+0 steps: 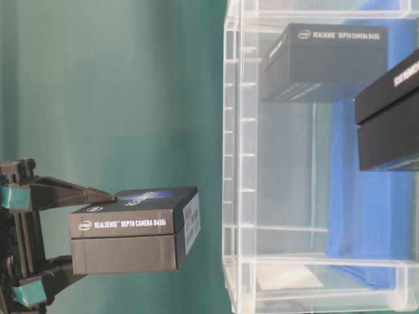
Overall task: Take out the box from the case.
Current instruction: 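Lift the left black box up out of the case with the left gripper, then carry the box forward and lower it onto the table left of the first box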
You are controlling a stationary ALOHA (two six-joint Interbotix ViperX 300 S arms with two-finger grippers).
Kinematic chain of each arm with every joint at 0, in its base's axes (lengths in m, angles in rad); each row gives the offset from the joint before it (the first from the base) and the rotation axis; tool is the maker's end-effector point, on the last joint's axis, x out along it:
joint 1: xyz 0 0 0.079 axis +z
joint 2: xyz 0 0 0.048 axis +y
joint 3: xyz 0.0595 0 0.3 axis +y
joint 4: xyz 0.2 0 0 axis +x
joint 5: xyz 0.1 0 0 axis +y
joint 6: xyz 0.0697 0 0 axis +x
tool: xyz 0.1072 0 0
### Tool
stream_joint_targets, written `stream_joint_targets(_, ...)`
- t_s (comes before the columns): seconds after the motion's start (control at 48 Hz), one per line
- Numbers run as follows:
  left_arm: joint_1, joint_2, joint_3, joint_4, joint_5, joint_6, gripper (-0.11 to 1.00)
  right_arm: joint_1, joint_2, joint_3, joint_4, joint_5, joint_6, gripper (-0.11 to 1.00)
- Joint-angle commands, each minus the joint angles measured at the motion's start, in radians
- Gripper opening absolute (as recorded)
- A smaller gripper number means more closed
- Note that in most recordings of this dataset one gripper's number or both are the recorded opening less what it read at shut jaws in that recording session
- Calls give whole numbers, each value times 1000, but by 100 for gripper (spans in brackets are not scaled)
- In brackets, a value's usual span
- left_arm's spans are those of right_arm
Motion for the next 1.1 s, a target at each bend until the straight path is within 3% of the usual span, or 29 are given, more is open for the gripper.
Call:
stream_joint_targets(0.0, -5, -48, -14, 5, -2, -3, 61, 2, -11, -15, -2, -5, -3, 92)
stream_joint_targets(0.459, -84, -51, -9, 5, 2, -51, 61, 3, -11, -15, -3, -5, -6, 92)
stream_joint_targets(0.688, -176, -75, 41, 5, 5, -143, 61, 2, -11, -15, -3, -5, -6, 92)
stream_joint_targets(1.084, -374, -92, 84, 17, 3, -362, 61, 3, -11, -15, -11, -8, -6, 92)
